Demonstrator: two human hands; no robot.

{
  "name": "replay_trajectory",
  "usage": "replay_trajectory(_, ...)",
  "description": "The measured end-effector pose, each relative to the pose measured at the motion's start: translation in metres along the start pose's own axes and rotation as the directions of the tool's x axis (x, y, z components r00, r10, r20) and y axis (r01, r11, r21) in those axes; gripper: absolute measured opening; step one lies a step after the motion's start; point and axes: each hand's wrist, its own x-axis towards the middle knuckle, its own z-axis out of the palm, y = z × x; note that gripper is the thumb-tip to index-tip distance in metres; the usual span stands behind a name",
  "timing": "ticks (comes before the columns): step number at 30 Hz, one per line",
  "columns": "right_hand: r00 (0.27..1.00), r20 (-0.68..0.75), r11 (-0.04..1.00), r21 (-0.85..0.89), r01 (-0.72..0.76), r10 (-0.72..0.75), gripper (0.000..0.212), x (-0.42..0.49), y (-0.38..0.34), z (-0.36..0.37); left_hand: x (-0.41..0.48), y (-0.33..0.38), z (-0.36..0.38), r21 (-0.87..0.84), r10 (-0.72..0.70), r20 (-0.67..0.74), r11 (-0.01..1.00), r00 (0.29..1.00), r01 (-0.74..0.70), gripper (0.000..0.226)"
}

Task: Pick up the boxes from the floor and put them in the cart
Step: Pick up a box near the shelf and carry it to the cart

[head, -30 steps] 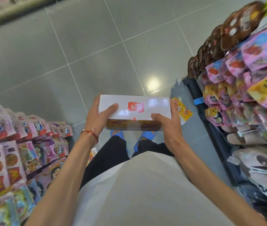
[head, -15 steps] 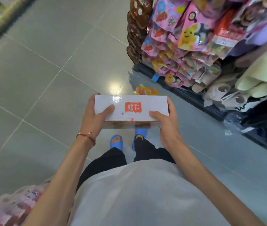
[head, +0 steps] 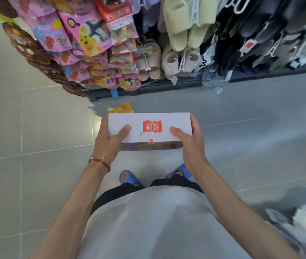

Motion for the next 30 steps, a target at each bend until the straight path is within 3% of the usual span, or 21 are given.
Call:
replay_trajectory(6,0.980,-0.198,0.995,0.100,0.005,0.015,0.059,0.017,-0.018,-0.130,0.000,0.042,0.139,0.133,0.004,0.149,0.991,0.989,-0.024,0.059)
replay_trajectory(12,0.923,-0.385,0.975,0.205,0.085,0.001,0.058,0.025,-0.030,-0.259,-0.010,0.072,0.281,0.203,0.045,0.333,0.972,0.942,-0.119,0.053)
replay_trajectory(23,0.724,-0.683,0.892,0.383,0.241,0.098,0.062,0.018,-0.031,-0.421,-0.025,0.110,0.496,0.233,0.079,0.687,0.917,0.722,-0.323,0.049)
replay_trajectory(30,0.622,-0.769,0.860,0.408,0.306,0.144,0.058,0.036,-0.039,-0.528,-0.034,0.122,0.636,0.255,0.032,0.800,0.886,0.599,-0.388,0.047)
